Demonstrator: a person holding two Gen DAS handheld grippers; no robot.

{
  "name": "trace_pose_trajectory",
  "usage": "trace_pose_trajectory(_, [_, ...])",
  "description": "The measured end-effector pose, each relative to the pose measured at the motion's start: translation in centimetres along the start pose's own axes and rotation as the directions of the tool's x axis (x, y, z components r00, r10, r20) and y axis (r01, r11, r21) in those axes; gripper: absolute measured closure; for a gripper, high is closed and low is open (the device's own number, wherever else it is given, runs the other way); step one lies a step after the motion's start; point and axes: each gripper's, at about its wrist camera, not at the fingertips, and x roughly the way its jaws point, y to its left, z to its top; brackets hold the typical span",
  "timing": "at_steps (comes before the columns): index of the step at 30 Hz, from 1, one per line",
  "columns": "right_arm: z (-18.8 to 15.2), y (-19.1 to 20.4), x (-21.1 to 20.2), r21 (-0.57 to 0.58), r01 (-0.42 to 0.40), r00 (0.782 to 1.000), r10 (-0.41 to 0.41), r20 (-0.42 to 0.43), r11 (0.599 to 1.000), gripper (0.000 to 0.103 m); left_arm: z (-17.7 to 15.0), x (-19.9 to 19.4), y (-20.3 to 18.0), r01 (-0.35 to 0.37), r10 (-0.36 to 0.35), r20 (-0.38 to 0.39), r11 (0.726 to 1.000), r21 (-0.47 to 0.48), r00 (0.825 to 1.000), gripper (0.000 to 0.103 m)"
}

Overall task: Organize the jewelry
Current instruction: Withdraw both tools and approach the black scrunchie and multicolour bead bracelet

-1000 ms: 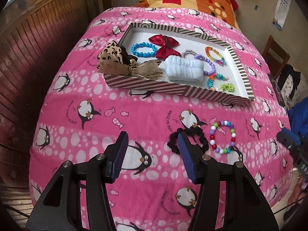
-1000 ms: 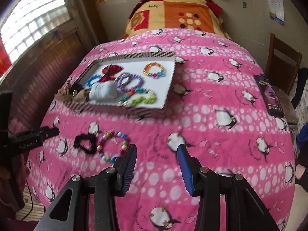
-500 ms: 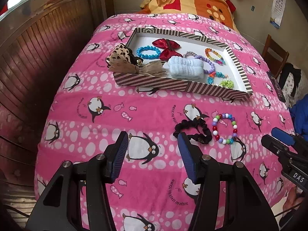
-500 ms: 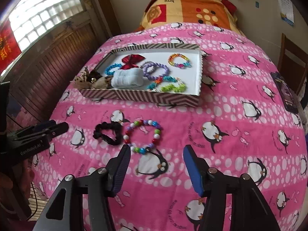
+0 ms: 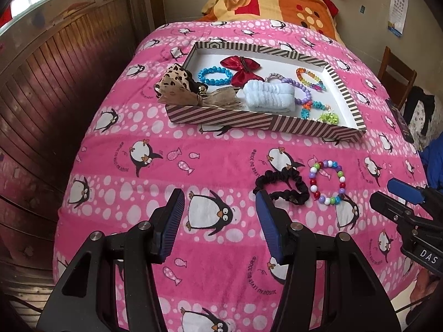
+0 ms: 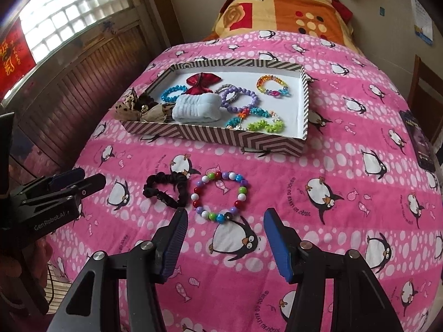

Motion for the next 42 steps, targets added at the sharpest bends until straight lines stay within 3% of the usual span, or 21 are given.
trace_pose_trajectory(6, [0.4, -0.1, 0.3, 0.002, -0.005, 1.0, 0.005, 0.001, 1.0, 0.048, 0.1, 0.4, 0.1, 0.005, -0.005, -0.015, 1.0, -0.006, 1.0, 0.05])
trace_pose_trajectory(19, [1.1, 0.6, 2.6, -0.024, 0.006, 1.0, -0.007, -0.02, 1.0, 0.048, 0.2, 2.0, 1.1, 0.086, -0.093, -0.08, 0.992, -0.091, 0.992, 0.05])
trace_pose_trajectory(23, [1.2, 0.4, 3.4, -0.028, 0.012, 0.999, -0.013, -0.033, 1.0, 0.048, 0.4, 3.0, 1.5, 0.145, -0.162, -0.115, 0.979, -0.143, 0.98, 0.05])
trace_pose_trajectory(28, [1.3, -0.1, 4.1, -0.022, 0.018, 0.999, -0.019, -0.042, 1.0, 0.048, 0.8, 4.0, 1.8, 0.173, -0.197, -0.129, 0.968, -0.179, 0.972, 0.049])
trace_pose_trajectory(31, [1.5, -0.5, 4.7, -0.018, 0.02, 0.998, -0.02, -0.053, 1.0, 0.048, 1.4, 4.9, 1.4, 0.214, -0.242, -0.139, 0.959, -0.187, 0.96, 0.043])
trace_pose_trajectory(42, [2.4, -0.8, 7.1, -0.027, -0.012, 0.996, 0.009, -0.087, 1.0, 0.048, 2.0, 8.3, -0.2, 0.215, -0.244, -0.217, 0.965, -0.149, 0.945, 0.043])
